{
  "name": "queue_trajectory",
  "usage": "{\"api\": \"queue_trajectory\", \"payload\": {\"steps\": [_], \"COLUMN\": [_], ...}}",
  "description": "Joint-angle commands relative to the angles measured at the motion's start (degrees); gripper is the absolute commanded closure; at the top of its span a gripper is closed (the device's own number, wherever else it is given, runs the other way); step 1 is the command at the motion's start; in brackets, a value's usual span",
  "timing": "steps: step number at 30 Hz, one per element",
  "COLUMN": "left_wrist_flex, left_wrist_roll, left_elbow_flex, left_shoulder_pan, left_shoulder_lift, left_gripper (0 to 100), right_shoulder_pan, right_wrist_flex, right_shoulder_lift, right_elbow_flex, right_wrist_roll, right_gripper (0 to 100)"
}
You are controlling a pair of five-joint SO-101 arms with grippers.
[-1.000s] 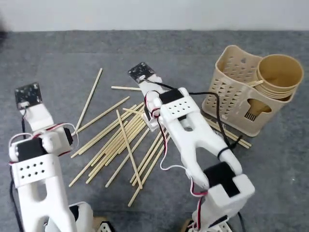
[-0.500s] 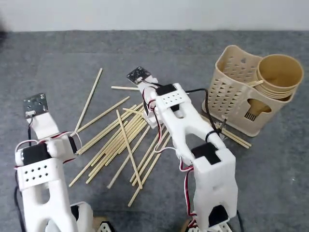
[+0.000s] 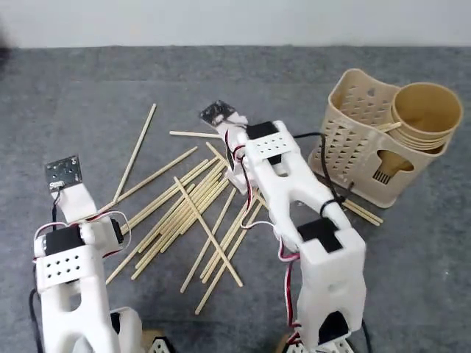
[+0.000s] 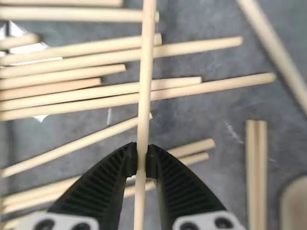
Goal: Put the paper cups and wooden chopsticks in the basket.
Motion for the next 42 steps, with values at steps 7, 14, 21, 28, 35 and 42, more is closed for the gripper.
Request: {"api": "queue_trajectory", "payload": {"steps": [7, 14, 21, 28, 35, 42], "left_wrist_flex": [-1.76, -1.76, -2.99, -3.69, -3.69, -3.69], "left_wrist_roll": [-0.09, -0.09, -0.09, -0.09, -0.09, -0.09], "left_elbow_flex": [0.04, 0.13, 1.1, 1.54, 1.54, 1.54], "left_shoulder_pan": [-0.09, -0.26, -0.18, -0.18, -0.18, -0.35], "left_shoulder_lift": [-1.76, -1.76, -1.76, -1.76, -1.76, -1.76], "left_gripper": [96, 96, 96, 96, 96, 96], "right_shoulder_pan": [1.54, 9.36, 15.78, 22.64, 26.59, 27.65], "right_wrist_flex": [6.73, 4.0, -6.11, -20.79, -36.35, -48.75], "right_shoulder_lift": [-24.75, -39.08, -48.31, -49.36, -48.04, -51.38], "right_elbow_flex": [-2.64, -2.64, -2.64, -2.2, 10.9, 27.78], "right_wrist_roll": [0.26, 0.26, -7.12, -14.51, -16.44, -16.09], "right_gripper": [99.1, 99.1, 99.1, 99.1, 99.1, 99.1]}}
